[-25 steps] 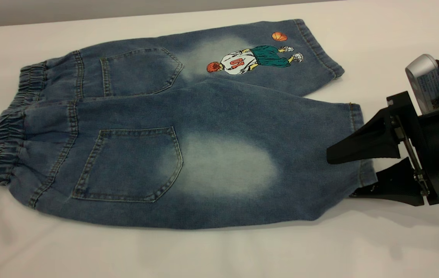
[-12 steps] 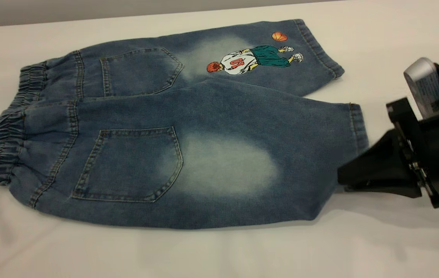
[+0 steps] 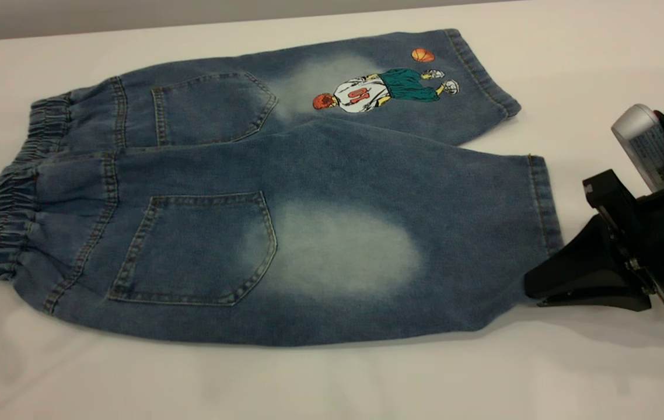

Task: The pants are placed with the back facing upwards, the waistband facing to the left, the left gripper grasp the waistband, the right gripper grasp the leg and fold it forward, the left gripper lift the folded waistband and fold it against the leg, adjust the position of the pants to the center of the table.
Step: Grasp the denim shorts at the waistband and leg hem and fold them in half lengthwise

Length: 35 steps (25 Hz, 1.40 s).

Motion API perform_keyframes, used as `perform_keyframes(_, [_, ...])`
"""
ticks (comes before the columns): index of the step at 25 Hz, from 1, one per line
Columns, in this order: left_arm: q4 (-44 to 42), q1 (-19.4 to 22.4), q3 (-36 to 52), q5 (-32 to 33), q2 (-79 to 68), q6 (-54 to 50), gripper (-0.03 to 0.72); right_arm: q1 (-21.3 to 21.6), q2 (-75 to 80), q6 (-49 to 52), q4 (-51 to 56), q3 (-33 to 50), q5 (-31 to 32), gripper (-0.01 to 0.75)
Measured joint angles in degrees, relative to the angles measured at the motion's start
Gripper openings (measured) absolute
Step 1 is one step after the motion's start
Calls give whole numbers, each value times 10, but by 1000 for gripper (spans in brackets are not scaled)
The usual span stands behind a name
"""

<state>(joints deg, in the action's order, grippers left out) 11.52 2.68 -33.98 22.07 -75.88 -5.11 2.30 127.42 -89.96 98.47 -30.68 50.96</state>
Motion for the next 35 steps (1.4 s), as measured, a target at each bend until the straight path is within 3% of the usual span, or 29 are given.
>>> perform_keyframes(11, [-128,1,13,-53,-101,-103,561,0,0,0,-10,0,18,15])
perform_keyframes(22, [-135,1,5,-128,-221,-118,561,0,0,0,-10,0,17,15])
perform_keyframes(35, [-146,1,-34,-109,-302,-115,561,0,0,0,-10,0,17,15])
